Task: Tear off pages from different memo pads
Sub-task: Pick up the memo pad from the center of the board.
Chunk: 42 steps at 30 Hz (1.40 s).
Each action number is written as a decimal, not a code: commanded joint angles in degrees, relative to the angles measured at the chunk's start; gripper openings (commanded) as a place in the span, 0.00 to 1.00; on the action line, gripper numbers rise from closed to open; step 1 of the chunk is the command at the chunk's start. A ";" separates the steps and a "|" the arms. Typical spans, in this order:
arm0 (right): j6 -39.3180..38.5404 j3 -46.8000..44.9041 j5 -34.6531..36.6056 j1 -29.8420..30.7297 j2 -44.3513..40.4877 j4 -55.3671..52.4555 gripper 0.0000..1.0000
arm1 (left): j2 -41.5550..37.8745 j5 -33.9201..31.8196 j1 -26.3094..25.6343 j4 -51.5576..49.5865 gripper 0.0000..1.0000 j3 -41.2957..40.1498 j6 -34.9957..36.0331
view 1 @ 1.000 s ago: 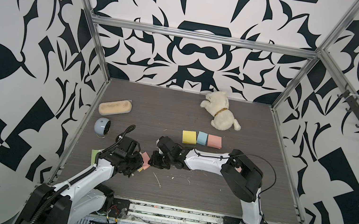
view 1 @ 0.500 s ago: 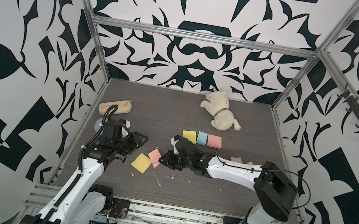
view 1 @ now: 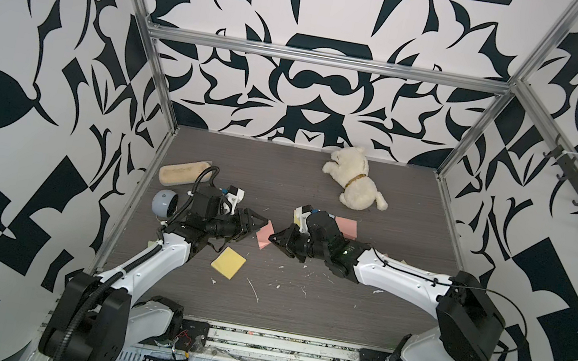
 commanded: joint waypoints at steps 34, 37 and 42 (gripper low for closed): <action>5.64 -0.60 -8.70 -5.49 -1.38 7.85 0.23 | 9.88 4.38 1.03 5.13 0.05 8.82 -2.04; 0.79 -0.66 -9.06 -6.64 -3.91 1.92 0.32 | 10.10 4.46 1.34 0.38 0.00 10.94 1.08; -22.03 5.93 2.58 -7.47 -9.13 -26.27 0.42 | 11.18 6.03 1.31 -7.50 0.00 14.06 7.04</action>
